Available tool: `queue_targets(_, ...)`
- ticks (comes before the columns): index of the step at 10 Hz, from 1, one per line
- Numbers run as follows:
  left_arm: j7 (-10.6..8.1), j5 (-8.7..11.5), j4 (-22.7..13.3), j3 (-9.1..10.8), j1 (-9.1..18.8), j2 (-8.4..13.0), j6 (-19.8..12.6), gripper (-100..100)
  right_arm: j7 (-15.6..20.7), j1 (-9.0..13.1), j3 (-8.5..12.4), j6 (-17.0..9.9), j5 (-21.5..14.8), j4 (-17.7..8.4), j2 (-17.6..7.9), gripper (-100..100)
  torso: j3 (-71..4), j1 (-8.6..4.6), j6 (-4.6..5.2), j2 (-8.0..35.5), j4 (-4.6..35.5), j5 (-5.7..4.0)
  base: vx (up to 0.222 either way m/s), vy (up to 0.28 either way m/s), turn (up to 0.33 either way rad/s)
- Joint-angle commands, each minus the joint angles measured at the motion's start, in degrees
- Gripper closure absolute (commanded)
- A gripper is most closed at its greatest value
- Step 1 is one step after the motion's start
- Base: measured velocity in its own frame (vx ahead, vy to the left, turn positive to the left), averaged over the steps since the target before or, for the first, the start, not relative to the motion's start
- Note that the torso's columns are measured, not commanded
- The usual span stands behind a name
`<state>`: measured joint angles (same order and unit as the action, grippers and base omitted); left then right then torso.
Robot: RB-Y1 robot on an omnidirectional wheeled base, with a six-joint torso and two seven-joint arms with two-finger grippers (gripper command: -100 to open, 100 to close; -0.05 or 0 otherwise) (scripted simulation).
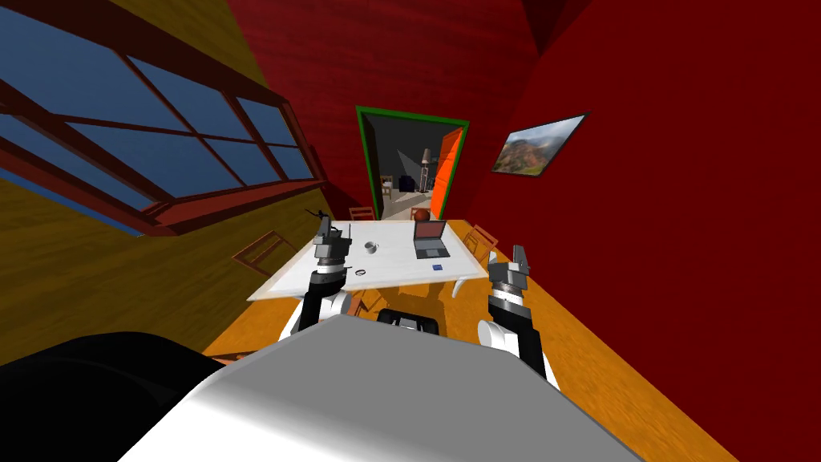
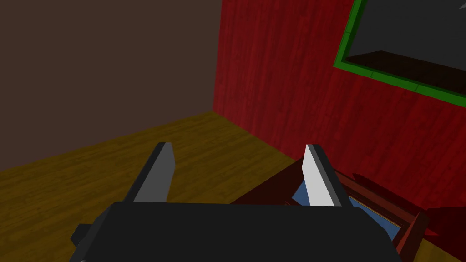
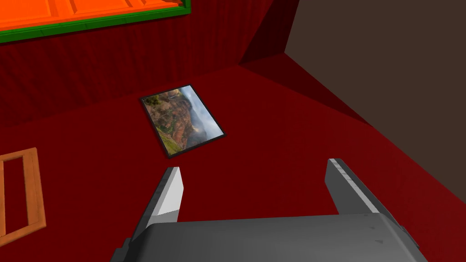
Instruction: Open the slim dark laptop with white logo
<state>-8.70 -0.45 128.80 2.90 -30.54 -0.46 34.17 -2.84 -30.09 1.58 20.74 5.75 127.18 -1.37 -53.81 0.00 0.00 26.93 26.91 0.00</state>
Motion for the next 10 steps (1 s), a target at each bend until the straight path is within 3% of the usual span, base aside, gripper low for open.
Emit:
queue_targets(1, 0.0, 0.0, 0.0, 0.0, 0.0, 0.0, 0.0, 0, 0.0, 0.0, 0.0, 0.0, 0.0, 0.0, 0.0, 0, -8.46, 0.0, 0.0, 4.23, 4.23, 0.0, 0.0, 0.0, 0.0)
queue_targets(2, 0.0, 0.0, 0.0, 0.0, 0.0, 0.0, 0.0, 0, 0.0, 0.0, 0.0, 0.0, 0.0, 0.0, 0.0, 0, -16.92, 0.0, 0.0, 8.46, 8.46, 0.0, 0.0, 0.0, 0.0)
queue_targets(3, 0.0, 0.0, 0.0, 0.0, 0.0, 0.0, 0.0, 0, 1.29, 0.71, 0.2, -0.64, -1.33, -1.23, -2.39, -100, -25.38, 0.0, 0.0, 12.69, 12.69, 0.0, 0.025, -0.071, 0.226)
queue_targets(5, 0.0, 0.0, -0.03, 0.01, -0.01, 0.01, -0.01, 0, 3.17, 1.7, 0.52, -1.61, -3.31, -3.05, -4.84, -100, -30.5, -0.41, 0.0, 15.06, 15.11, -0.11, 0.027, -0.182, 0.242)
queue_targets(9, 0.0, 0.0, -0.03, 0.02, -0.01, 0.02, -0.01, 0, 8.97, 4.49, 1.54, -4.81, -9.51, -8.75, -10.33, -100, -30.79, -0.07, 0.01, 15.29, 15.35, -0.02, 0.014, -0.244, 0.316)
queue_targets(10, 0.0, 0.0, -0.03, 0.02, -0.01, 0.03, -0.01, 0, 8.97, 4.49, 1.54, -4.81, -9.51, -8.75, -10.33, -100, -30.8, -0.09, 0.01, 15.3, 15.35, -0.02, -0.011, -0.183, 0.145)
